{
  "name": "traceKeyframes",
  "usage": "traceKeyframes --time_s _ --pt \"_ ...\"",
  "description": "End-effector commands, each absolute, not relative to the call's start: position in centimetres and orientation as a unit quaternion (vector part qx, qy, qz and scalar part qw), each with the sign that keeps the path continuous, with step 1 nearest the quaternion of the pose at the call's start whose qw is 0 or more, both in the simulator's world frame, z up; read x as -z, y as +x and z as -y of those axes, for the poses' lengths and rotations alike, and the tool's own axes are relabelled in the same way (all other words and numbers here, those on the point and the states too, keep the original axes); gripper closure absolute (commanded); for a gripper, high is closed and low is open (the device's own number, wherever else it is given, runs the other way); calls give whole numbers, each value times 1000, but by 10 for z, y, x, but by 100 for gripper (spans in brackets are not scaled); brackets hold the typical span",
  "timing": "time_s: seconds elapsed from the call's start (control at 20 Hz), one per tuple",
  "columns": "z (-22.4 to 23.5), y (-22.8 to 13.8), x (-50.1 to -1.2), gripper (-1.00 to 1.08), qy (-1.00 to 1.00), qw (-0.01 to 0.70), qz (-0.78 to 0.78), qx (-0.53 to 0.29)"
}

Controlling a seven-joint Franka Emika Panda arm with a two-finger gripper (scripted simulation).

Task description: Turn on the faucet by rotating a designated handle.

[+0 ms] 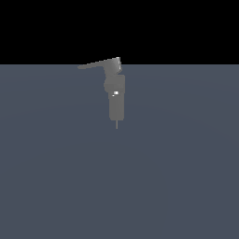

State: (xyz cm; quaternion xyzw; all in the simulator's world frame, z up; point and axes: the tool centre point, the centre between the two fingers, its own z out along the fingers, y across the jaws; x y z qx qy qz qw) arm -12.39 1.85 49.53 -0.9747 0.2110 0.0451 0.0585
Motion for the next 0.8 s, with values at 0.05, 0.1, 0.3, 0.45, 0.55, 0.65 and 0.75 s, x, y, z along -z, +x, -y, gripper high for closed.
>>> traceKeyframes --time_s 0.05,0.1,0.3,0.45,0.55,0.65,0.75 --pt "-22 -97 -490 108 -963 62 -257 -57" --pt "-23 -90 -488 108 -959 62 -270 -60" --pt "-27 -60 -479 108 -942 61 -321 -72" --pt "-31 -38 -470 108 -928 58 -358 -81" --pt "-34 -23 -463 108 -918 54 -383 -85" --pt "-37 -9 -455 108 -908 51 -407 -90" --pt "-41 5 -447 108 -896 46 -431 -94"
